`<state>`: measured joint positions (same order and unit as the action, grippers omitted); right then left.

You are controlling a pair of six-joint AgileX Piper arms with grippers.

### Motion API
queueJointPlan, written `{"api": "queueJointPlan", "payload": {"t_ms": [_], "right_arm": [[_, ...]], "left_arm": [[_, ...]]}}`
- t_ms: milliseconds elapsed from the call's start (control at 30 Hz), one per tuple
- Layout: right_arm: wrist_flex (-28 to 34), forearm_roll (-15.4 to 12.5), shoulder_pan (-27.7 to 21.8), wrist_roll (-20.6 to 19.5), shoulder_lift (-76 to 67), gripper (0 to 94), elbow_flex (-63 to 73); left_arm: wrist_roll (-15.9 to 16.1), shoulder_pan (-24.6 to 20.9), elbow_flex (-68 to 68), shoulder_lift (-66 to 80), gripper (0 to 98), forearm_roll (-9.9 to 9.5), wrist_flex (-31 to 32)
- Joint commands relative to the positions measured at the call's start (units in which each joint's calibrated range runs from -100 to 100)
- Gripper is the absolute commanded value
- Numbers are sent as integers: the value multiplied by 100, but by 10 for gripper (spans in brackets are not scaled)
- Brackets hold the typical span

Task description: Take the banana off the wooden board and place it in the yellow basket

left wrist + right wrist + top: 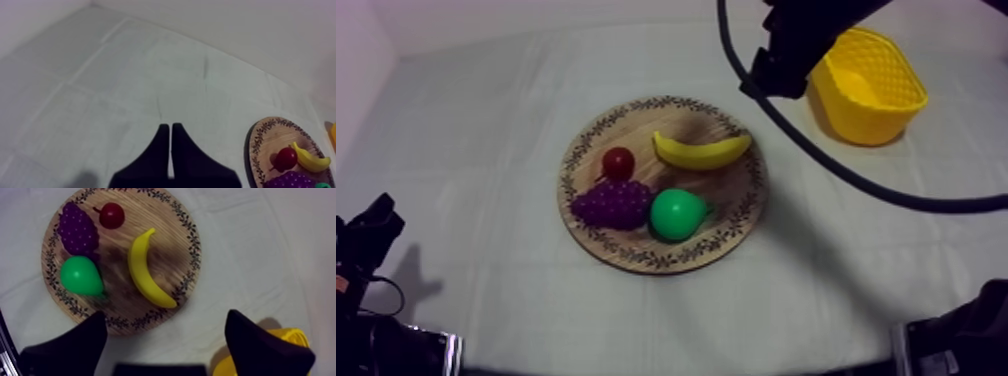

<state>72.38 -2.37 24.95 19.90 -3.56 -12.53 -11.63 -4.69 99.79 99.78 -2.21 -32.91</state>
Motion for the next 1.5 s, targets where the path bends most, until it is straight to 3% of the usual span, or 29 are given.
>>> {"api": "queueJointPlan", "payload": {"t_ms": [0,533,1467], "right_arm": [[12,-17,11,27,48,705,21],[232,104,203,129,1250,703,549],[624,-47,249,454,4259,651,1931]], "left_arm": [[1,2,-1,5,1,3,0],[-1,2,-1,5,1,3,0],[1,2,-1,5,1,3,0]]}}
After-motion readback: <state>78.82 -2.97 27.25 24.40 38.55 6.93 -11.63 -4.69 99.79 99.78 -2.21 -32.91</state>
